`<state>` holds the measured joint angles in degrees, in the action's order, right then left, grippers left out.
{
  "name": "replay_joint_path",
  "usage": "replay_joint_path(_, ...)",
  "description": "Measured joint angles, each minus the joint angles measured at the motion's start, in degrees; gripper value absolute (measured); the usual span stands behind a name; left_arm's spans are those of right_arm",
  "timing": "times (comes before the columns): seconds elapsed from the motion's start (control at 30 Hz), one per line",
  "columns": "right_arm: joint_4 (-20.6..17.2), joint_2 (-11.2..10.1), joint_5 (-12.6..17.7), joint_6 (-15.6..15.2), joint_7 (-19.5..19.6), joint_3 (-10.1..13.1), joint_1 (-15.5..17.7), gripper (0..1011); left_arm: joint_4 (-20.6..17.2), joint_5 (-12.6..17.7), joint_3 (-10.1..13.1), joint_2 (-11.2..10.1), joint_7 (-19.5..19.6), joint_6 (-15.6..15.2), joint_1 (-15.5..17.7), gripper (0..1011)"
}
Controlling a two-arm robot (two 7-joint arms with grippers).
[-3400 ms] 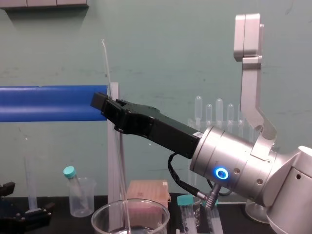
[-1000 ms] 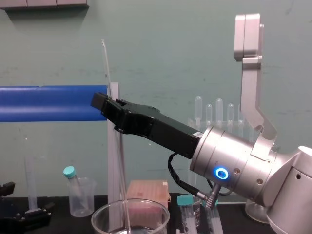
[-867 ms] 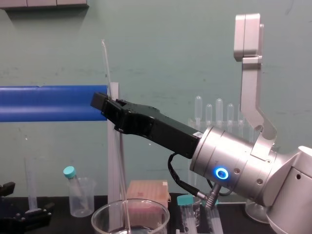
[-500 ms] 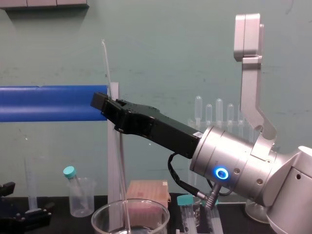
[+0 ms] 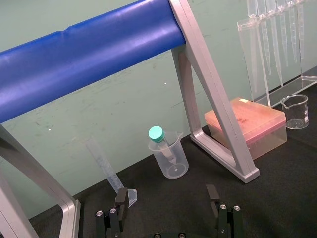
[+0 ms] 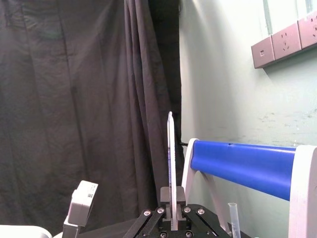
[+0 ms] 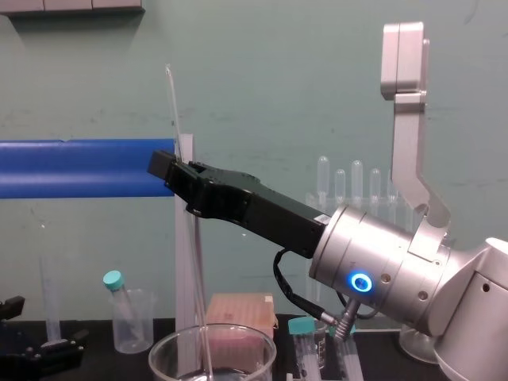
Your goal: Hold the thermometer with one hand and immerse one end into the beaker, then reinsert it into the test tube rack.
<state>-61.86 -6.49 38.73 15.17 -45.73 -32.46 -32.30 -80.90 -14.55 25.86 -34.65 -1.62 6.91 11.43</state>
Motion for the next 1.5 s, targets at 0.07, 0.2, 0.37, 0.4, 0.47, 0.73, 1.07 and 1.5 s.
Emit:
replay_joint_path(0.07,0.0,0.0,0.0,0.0,0.0,0.0,0.0,56,0.0,0.0,0.0,0.0,0.0,0.0,0.0,1008)
replay_joint_path(0.2,0.0,0.0,0.0,0.0,0.0,0.0,0.0,56,0.0,0.0,0.0,0.0,0.0,0.0,0.0,1008)
replay_joint_path(0.37,0.0,0.0,0.0,0.0,0.0,0.0,0.0,56,0.0,0.0,0.0,0.0,0.0,0.0,0.0,1008)
replay_joint_path(0.4,0.0,0.0,0.0,0.0,0.0,0.0,0.0,56,0.0,0.0,0.0,0.0,0.0,0.0,0.0,1008)
replay_joint_path(0.47,0.0,0.0,0.0,0.0,0.0,0.0,0.0,56,0.0,0.0,0.0,0.0,0.0,0.0,0.0,1008)
replay_joint_path(0.73,0.0,0.0,0.0,0.0,0.0,0.0,0.0,56,0.0,0.0,0.0,0.0,0.0,0.0,0.0,1008)
replay_joint_path(1.07,0.0,0.0,0.0,0.0,0.0,0.0,0.0,56,0.0,0.0,0.0,0.0,0.0,0.0,0.0,1008)
replay_joint_path(1.5,0.0,0.0,0.0,0.0,0.0,0.0,0.0,56,0.0,0.0,0.0,0.0,0.0,0.0,0.0,1008)
